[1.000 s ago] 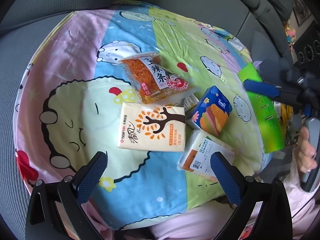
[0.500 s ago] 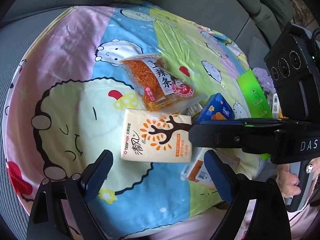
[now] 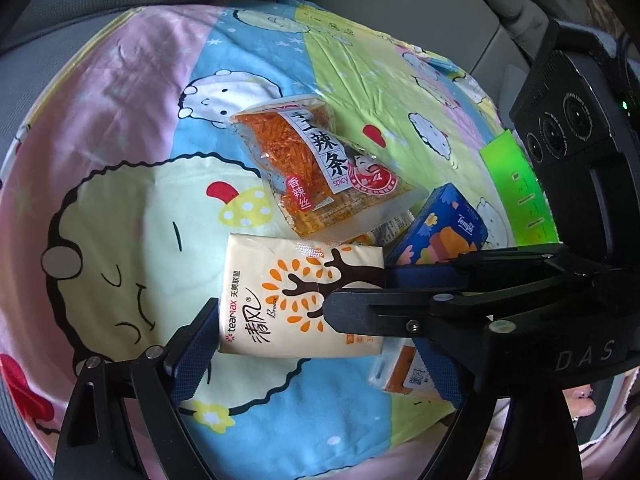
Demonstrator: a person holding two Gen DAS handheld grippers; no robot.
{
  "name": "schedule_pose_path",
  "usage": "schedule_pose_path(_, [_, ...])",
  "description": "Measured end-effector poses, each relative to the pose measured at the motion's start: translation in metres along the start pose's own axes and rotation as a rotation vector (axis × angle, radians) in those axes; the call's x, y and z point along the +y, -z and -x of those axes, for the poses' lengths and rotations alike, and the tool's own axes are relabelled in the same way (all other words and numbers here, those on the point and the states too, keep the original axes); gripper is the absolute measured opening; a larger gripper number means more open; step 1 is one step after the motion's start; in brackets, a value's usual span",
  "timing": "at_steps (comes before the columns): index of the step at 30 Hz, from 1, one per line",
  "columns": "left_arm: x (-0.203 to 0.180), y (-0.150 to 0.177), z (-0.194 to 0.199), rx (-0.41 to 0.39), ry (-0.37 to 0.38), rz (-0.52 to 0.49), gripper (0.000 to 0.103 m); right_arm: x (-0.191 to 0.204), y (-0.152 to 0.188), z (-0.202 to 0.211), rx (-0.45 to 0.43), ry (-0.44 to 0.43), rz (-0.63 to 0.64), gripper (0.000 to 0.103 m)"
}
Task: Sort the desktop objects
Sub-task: 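Move the right tool to the white Breeze tissue pack and close on it, then lift the tissue pack with the right tool and carry it toward the green box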
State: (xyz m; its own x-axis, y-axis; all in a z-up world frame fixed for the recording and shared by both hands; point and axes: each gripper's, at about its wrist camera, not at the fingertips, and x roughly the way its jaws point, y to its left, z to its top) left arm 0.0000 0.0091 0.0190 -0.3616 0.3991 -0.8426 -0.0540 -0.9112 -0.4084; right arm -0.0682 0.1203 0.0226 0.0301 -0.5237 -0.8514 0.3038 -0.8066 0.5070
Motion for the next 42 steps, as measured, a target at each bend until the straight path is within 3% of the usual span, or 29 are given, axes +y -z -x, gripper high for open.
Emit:
schedule_pose_path(4, [0.001, 0.002, 0.002, -0.004, -0.033, -0.010, 0.080, 0.002, 0.000, 0.000, -0.014, 0.009, 0.003, 0.037])
schedule_pose_path(15, [-0.009, 0.003, 0.009, 0.005, -0.003, -0.004, 0.080, 0.016, 0.003, 0.017, -0.077, 0.055, 0.051, 0.038])
schedule_pose_path(42, [-0.050, -0.014, 0.036, -0.067, -0.020, -0.077, 0.080, 0.023, 0.019, 0.065, -0.184, 0.073, 0.083, 0.040])
